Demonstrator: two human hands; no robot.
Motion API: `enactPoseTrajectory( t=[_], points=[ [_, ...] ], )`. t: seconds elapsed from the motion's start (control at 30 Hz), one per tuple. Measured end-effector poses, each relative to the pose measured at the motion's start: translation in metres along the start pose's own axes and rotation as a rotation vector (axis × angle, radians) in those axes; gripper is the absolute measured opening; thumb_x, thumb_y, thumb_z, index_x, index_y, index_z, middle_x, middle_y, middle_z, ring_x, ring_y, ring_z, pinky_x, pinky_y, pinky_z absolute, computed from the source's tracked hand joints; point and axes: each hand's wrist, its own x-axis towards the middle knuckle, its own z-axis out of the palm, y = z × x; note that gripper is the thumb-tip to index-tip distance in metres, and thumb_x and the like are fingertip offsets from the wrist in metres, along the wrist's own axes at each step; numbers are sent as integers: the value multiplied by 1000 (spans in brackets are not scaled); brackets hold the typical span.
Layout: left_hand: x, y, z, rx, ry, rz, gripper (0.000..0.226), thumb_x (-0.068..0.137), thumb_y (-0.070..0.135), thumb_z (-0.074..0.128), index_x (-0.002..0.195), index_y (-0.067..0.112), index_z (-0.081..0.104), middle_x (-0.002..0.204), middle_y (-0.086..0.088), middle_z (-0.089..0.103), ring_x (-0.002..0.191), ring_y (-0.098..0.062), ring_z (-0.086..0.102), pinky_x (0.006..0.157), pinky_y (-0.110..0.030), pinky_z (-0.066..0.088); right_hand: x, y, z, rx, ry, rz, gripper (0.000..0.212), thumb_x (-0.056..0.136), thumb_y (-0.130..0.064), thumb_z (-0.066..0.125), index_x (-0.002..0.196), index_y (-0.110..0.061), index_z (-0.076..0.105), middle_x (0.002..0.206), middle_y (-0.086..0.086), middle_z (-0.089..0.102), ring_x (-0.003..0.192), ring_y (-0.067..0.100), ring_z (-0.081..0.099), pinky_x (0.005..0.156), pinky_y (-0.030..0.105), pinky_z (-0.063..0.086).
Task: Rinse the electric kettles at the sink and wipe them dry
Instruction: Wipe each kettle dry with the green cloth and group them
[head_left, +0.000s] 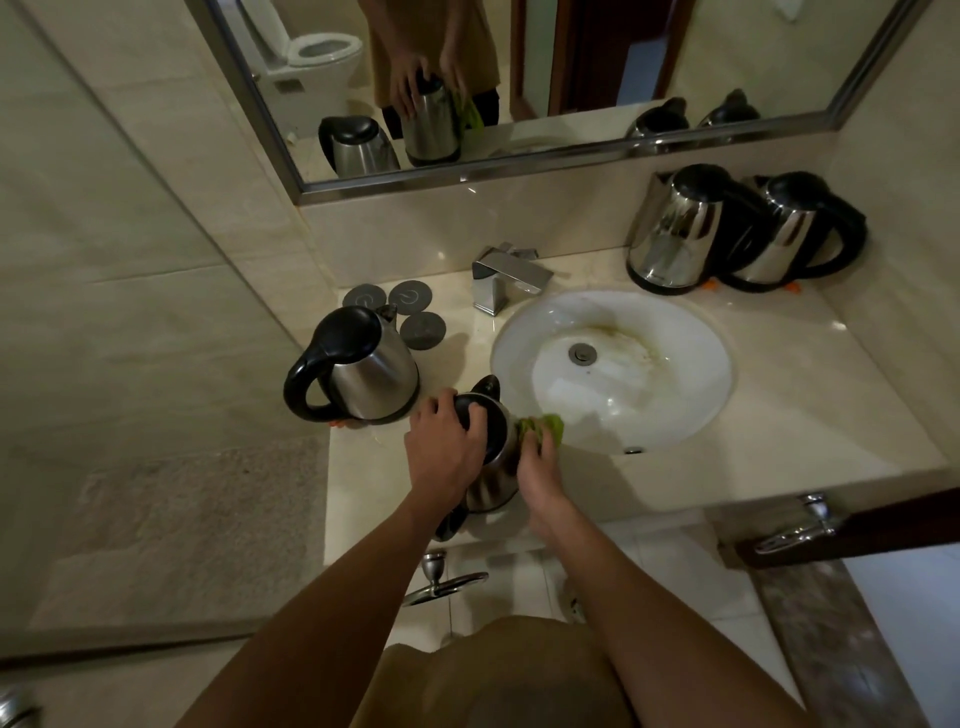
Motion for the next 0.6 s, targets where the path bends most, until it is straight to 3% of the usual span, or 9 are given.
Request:
enactPoseTrajectory(
  t=[0.1, 0.17, 0.3, 0.43, 0.6],
  points=[
    [-1, 0, -1, -13, -12, 2, 48, 89, 48, 36, 121, 16, 53, 113, -9, 57, 104, -28, 53, 91, -48, 48, -8, 25, 3, 1, 2, 189, 51, 109, -37, 25, 157, -26, 15, 160, 8, 29, 141, 29, 36, 115, 43, 31],
    [0, -1, -2, -23, -17, 2, 49, 89, 49, 36, 122, 16, 53, 115, -9, 58, 105, -28, 53, 92, -48, 48, -17, 33, 11, 33, 44, 242, 52, 108, -35, 25, 158, -25, 13, 160, 10, 29, 138, 32, 38, 116, 47, 31],
    [0, -4, -1, -54, -28, -11, 45, 92, 45, 41, 123, 15, 53, 119, -11, 56, 109, -29, 52, 96, -48, 45, -42, 24, 33, 159, 164, 144, 56, 107, -13, 28, 159, -23, 12, 157, 14, 31, 137, 35, 40, 107, 40, 36],
    [2, -5, -1, -74, -48, -10, 41, 95, 41, 43, 125, 15, 52, 123, -13, 54, 114, -31, 49, 98, -46, 42, -57, 24, 61, 86, 231, -33, 57, 107, -22, 31, 158, -33, 7, 162, 13, 22, 140, 34, 38, 113, 51, 37],
    [2, -8, -2, -136, -75, -25, 40, 96, 36, 44, 130, 15, 51, 128, -13, 51, 119, -32, 45, 102, -46, 38, -56, 25, 67, 14, 288, -43, 60, 107, -17, 32, 159, -33, 6, 158, 17, 30, 135, 36, 44, 109, 50, 41]
  ],
)
